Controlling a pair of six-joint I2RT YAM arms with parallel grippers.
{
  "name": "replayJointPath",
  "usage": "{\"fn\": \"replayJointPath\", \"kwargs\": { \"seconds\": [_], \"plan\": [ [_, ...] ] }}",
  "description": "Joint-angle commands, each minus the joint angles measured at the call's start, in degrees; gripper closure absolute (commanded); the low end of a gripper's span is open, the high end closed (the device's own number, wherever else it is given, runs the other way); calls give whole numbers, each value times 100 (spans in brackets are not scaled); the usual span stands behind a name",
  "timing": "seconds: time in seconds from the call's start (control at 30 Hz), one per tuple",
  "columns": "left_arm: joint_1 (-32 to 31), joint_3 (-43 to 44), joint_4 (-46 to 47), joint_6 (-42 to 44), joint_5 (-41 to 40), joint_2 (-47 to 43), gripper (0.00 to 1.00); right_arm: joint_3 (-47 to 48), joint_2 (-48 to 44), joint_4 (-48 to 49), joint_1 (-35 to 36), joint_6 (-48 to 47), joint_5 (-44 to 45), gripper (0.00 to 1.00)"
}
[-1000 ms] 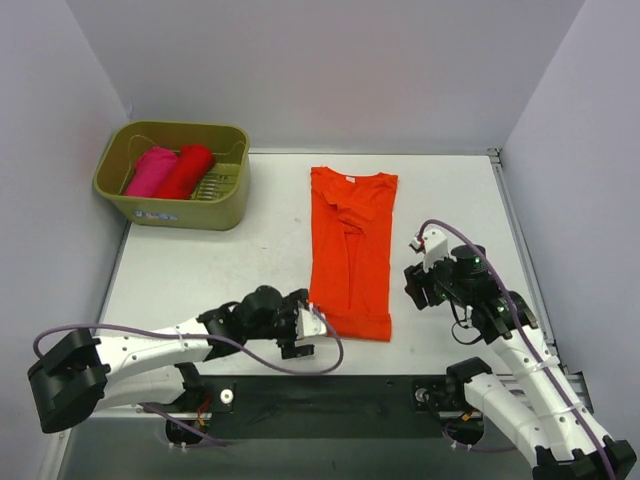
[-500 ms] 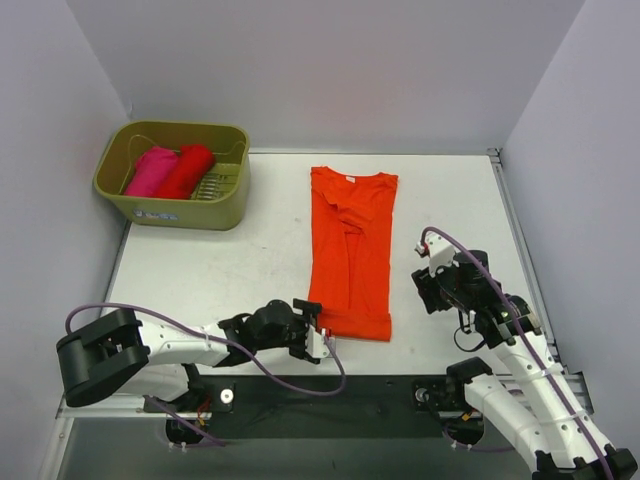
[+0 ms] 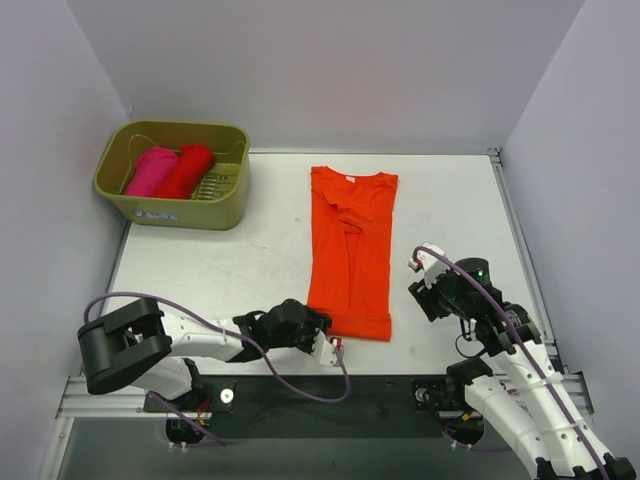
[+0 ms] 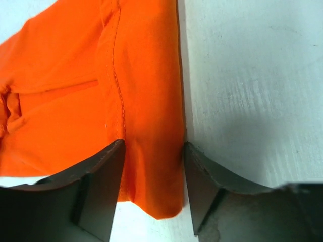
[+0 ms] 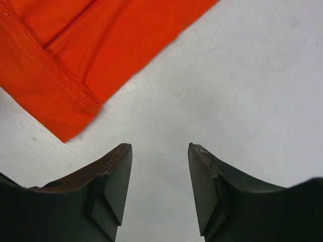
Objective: Roll the t-shirts
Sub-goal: Roll the T-shirt to the center of the board.
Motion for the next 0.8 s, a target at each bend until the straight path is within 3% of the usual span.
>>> {"fn": "replayJointPath", "kwargs": {
  "seconds": [0.0,0.1,0.23,0.27,0.33,0.5,0.77],
  "plan": [
    [-69,235,-297,516,72,291,44,-77,88,262,46,-201,-289,52],
    [-78,516,-849,569,229,379,67,-313,-26,333,99,-367,-902,52],
    [62,1078,-1692,52,642,353,82,-867,-526,613,275,-1114,-1493,44],
    [115,1183,-1999,-185,782,336,91,-1068,-762,640,336,-1402,-1711,43],
    [352,1403,-2159,-545,1281,248,99,-1184,-931,632,485,-1624,-1984,41],
    [651,1589,-2495,-1126,1881,248,100,-1491,-1116,798,1064,-1687,-2250,40],
    [1056,1808,-2521,-1847,2549,397,100,-1729,-423,1378,1935,-1563,-2170,39]
  ]
}}
